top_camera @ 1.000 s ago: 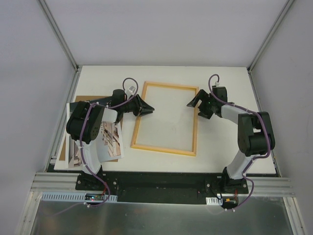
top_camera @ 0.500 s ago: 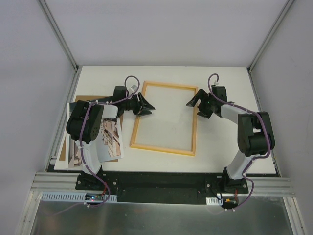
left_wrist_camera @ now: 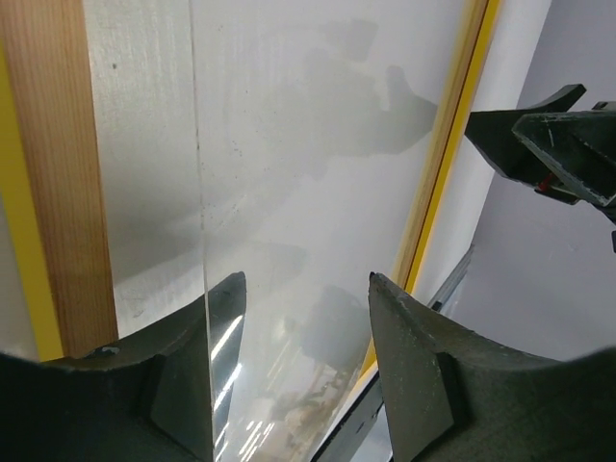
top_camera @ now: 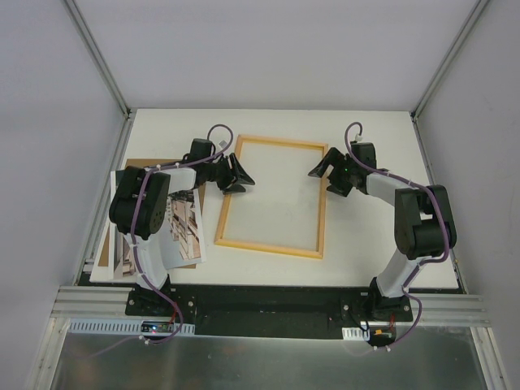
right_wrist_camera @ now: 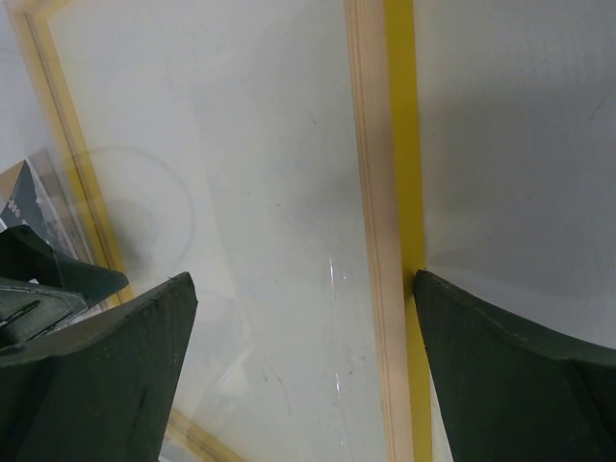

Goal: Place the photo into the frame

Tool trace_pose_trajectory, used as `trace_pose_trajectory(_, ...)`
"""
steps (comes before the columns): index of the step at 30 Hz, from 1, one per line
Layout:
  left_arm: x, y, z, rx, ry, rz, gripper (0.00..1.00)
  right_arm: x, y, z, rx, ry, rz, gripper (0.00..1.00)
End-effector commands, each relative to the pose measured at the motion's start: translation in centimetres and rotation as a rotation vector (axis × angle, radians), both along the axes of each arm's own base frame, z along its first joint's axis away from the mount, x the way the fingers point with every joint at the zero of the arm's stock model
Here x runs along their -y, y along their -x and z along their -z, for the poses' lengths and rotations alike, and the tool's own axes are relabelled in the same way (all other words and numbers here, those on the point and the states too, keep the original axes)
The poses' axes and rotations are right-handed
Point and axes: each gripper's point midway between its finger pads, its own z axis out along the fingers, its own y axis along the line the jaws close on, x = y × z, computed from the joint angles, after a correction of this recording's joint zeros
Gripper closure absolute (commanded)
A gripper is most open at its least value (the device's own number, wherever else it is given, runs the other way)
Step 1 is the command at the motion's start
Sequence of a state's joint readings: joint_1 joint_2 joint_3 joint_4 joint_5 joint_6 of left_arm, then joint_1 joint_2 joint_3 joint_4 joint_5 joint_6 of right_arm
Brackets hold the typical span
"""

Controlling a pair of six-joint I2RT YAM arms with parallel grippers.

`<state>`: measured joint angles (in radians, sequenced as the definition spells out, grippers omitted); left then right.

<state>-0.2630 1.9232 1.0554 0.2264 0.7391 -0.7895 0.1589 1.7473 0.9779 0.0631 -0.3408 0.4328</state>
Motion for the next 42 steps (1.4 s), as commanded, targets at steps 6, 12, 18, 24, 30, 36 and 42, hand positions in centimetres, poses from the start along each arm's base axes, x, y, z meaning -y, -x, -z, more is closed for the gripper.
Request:
trace_pose_trajectory(6,-0.5,-0.6,-2.4,0.096,-0.099,0.026,0.46,-1.1,-1.0,-1.4,0.043,-0.024,-0.042,0.03)
trace_pose_trajectory(12,-1.1,-1.0,-2.5,0.114,-0.152,0.027,0.46,-1.3,-1.0,-1.4,0.044,-0.024,-0.048,0.04)
trace_pose_trajectory(18,-1.8,-0.9,-2.3,0.109,-0.212,0.028,0.46,-1.3,-1.0,-1.5,0.046,-0.024,-0.050,0.03)
trace_pose_trajectory(24,-2.6,-1.1,-2.0,0.104,-0.270,0.016,0.46,-1.6,-1.0,-1.4,0.044,-0.026,-0.061,0.03)
trace_pose_trajectory(30,-3.4,-1.1,-1.7,0.100,-0.326,0.010,0.46,-1.8,-0.9,-1.5,0.045,-0.026,-0.067,0.03)
trace_pose_trajectory(36,-4.1,-1.3,-1.7,0.102,-0.375,0.001,0.46,-1.8,-0.8,-1.6,0.048,-0.025,-0.069,0.03)
trace_pose_trajectory(42,-4.7,-1.4,-1.7,0.102,-0.418,-0.004,0.46,-1.9,-0.7,-1.5,0.047,-0.025,-0.073,0.03)
